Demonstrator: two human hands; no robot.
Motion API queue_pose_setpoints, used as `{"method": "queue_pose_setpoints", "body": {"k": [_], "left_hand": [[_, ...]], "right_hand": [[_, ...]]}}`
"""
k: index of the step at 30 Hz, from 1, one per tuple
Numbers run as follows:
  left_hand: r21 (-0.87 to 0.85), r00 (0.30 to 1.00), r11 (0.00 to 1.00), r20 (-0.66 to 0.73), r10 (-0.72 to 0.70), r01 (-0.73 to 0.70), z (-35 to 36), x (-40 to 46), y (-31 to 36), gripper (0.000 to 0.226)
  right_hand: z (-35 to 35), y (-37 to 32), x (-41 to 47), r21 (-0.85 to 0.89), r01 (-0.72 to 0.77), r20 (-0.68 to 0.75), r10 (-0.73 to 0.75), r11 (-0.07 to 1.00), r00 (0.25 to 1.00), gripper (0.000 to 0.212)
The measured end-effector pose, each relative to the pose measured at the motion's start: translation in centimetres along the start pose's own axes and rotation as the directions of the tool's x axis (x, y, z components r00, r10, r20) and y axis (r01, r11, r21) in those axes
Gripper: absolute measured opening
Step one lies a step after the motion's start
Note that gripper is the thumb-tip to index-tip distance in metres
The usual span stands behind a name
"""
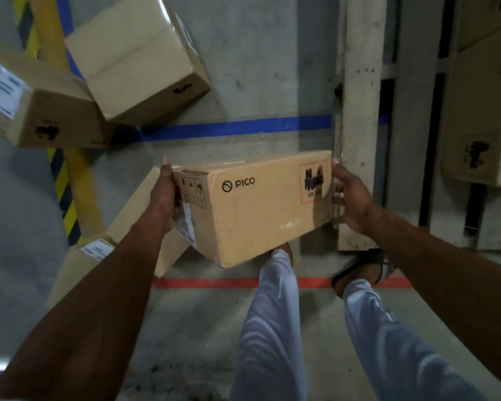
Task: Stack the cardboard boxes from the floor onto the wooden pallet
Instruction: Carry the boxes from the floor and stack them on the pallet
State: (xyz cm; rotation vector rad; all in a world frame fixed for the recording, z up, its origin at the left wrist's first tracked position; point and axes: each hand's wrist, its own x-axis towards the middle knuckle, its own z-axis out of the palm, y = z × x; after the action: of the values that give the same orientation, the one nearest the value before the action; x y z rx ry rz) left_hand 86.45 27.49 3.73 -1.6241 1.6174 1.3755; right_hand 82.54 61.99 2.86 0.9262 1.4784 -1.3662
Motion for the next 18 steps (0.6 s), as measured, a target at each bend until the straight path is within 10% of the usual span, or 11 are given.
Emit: {"method": "queue_pose_setpoints", "body": {"k": [18], "left_hand": [[-0.009,0.854,0.945,0.425,0.300,-0.328,11.3,-19.7,0.6,0.074]], "right_hand": [[-18.6,1.8,-14.7,0.217,0.151,-0.186,-0.112,0.964,0.976,0.030]]}}
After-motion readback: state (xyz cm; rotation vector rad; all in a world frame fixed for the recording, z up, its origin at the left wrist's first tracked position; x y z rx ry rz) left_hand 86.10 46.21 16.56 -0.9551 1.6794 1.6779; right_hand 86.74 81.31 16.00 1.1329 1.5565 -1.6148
